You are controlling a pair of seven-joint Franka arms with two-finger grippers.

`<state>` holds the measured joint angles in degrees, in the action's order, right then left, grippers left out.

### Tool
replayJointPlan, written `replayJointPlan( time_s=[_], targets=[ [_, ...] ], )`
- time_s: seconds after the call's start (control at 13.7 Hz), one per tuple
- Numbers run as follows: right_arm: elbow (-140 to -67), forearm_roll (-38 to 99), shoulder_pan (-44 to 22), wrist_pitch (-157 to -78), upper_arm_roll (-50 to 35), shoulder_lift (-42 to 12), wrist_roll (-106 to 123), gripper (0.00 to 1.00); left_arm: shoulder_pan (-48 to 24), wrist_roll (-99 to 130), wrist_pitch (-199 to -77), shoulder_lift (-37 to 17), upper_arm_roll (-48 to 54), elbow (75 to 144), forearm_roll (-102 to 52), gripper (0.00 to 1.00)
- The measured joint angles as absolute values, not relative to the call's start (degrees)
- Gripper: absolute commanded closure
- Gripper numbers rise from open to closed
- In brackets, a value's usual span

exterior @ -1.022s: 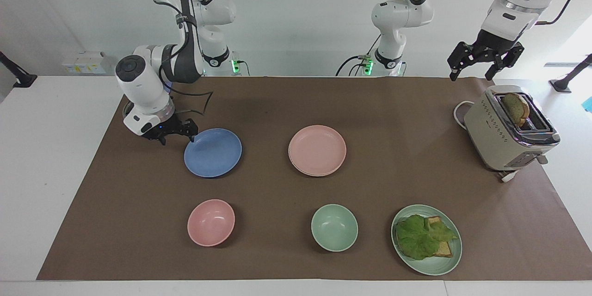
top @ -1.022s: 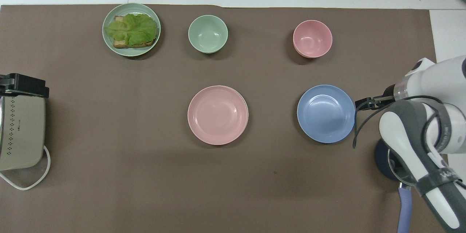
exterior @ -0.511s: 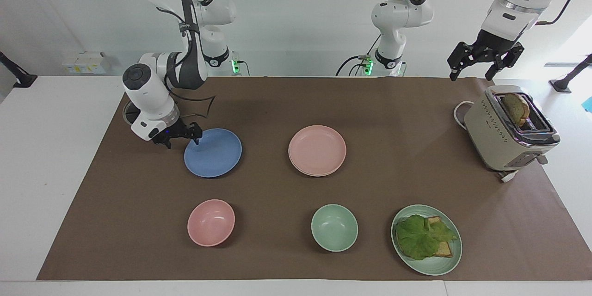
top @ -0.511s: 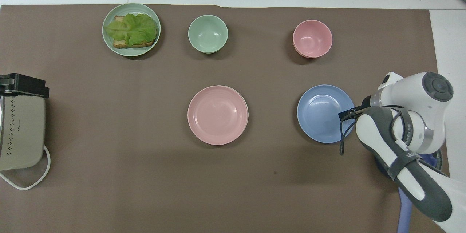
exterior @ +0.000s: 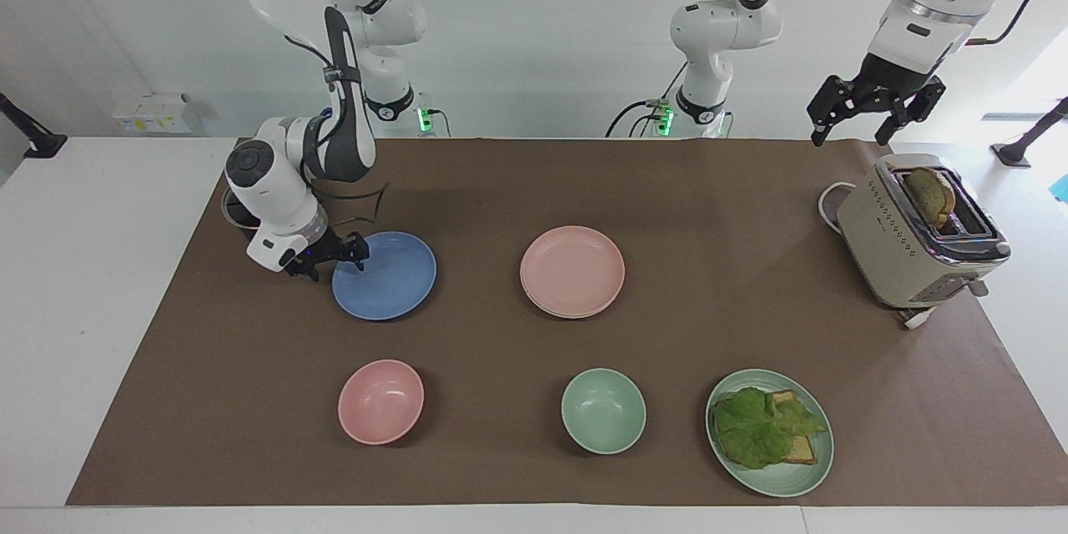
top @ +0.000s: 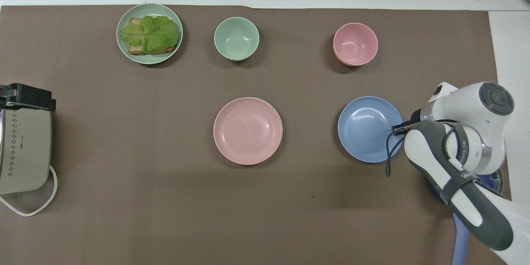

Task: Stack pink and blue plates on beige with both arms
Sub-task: 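Lift the blue plate and carry it over the pink plate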

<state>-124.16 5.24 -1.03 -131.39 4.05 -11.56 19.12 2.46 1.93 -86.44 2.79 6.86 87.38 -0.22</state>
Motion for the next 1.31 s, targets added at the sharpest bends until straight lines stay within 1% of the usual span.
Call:
replayJointPlan(
  time_s=[0.15,0.37,0.58,0.73,0.88,1.1,1.31],
  targets=[
    [-123.37,5.86,-1.04,-130.61,4.04,-11.44,18.32,1.00,2.46,1.93,-86.44,2.79,6.86,87.38,-0.22,0.00],
    [-120.31,5.87,-0.99,-125.20,4.29,-10.22,18.13,1.00,2.46,1.93,-86.44,2.79,6.86,87.38,-0.22,0.00],
    [-117.72,5.87,-0.54,-121.78,4.34,-6.04,18.06,1.00,2.46,1.93,-86.44,2.79,6.86,87.38,-0.22,0.00],
    [-115.47,5.88,-0.94,-117.37,3.86,-3.96,17.17,1.00,2.46,1.93,-86.44,2.79,6.86,87.38,-0.22,0.00],
    [-113.58,5.90,-3.66,-115.41,3.14,-3.53,11.09,1.00,2.46,1.93,-86.44,2.79,6.86,87.38,-0.22,0.00],
    [-113.02,6.17,-11.12,-115.84,2.36,-3.78,-2.64,1.00,2.46,1.93,-86.44,2.79,6.86,87.38,-0.22,0.00],
    [-112.88,13.25,-15.86,-118.18,2.04,-3.94,-11.87,1.00,2.46,1.93,-86.44,2.79,6.86,87.38,-0.22,0.00]
  ],
)
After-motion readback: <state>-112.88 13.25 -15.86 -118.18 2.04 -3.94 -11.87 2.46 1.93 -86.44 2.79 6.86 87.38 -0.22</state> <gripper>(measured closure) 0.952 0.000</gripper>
